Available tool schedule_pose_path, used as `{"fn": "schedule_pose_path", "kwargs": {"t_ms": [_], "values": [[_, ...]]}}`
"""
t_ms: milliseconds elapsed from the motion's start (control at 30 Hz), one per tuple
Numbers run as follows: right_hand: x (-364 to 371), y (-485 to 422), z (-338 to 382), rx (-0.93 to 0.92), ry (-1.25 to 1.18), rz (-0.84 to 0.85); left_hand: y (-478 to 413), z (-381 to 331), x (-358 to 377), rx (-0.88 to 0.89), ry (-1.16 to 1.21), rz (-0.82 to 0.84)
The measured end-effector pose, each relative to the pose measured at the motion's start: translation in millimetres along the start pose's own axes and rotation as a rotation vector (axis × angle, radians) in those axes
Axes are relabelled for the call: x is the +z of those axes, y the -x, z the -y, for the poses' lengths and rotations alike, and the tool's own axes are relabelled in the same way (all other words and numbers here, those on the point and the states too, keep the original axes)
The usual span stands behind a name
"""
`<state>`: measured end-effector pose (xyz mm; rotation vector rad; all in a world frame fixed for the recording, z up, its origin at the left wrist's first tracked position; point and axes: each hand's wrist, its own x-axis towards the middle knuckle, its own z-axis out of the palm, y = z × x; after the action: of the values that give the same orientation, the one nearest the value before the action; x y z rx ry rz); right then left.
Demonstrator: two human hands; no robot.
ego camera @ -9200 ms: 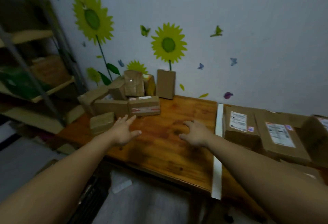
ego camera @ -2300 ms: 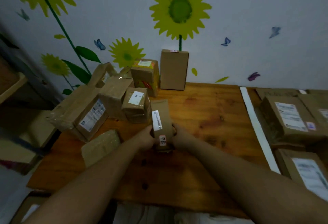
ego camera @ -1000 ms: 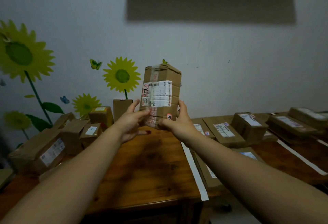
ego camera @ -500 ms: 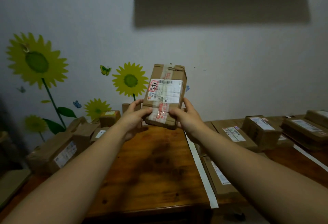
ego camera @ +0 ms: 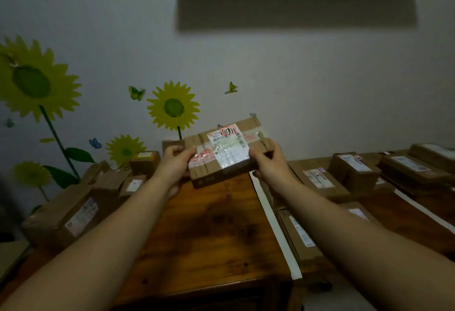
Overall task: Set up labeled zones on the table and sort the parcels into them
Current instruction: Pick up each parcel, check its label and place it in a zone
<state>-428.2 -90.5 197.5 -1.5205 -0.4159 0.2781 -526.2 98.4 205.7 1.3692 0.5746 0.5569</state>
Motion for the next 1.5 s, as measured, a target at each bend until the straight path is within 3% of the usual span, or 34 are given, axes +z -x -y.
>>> {"fn": "schedule_pose_path", "kwargs": {"t_ms": [167,300,433,600,767,933,1033,1267,1500], "values": [[-30.9,36.9,-66.8,0.259,0.185,-0.073,8.2,69.5,21.4,-0.18,-0.168,0.2],[-77.8,67.4,-104.1,0.309,0.166,-0.145,19.2,114.3,56.9,-0.293,-0.261,0.32],[-137.7,92.6,-120.4,0.281,0.218,-0.127,45.8,130.1,103.6,-0.33,-0.296,0.417],[-222.8,116.8,-124.6,0.206,0.331,0.042,63.5,137.4,167.3,-0.291,-0.312,0.353],[-311.6,121.4,-127.0,0.071,0.669,0.072,79.4,143.4,249.9,-0.322,-0.331,0.392],[-363.2,110.1,-123.0,0.01,0.718,-0.116,96.8,155.4,331.6,-0.346,-0.132,0.335],[-382.0,100.2,-129.0,0.009,0.728,-0.202,104.4,162.6,380.8,-0.381,-0.034,0.385],[-451.6,67.3,-147.0,0.029,0.808,-0.015,69.8,177.1,462.6,-0.338,-0.117,0.538],[-522.0,-11.5,-156.3,-0.003,0.974,-0.052,23.5,201.6,560.9,-0.275,-0.228,0.807]]}}
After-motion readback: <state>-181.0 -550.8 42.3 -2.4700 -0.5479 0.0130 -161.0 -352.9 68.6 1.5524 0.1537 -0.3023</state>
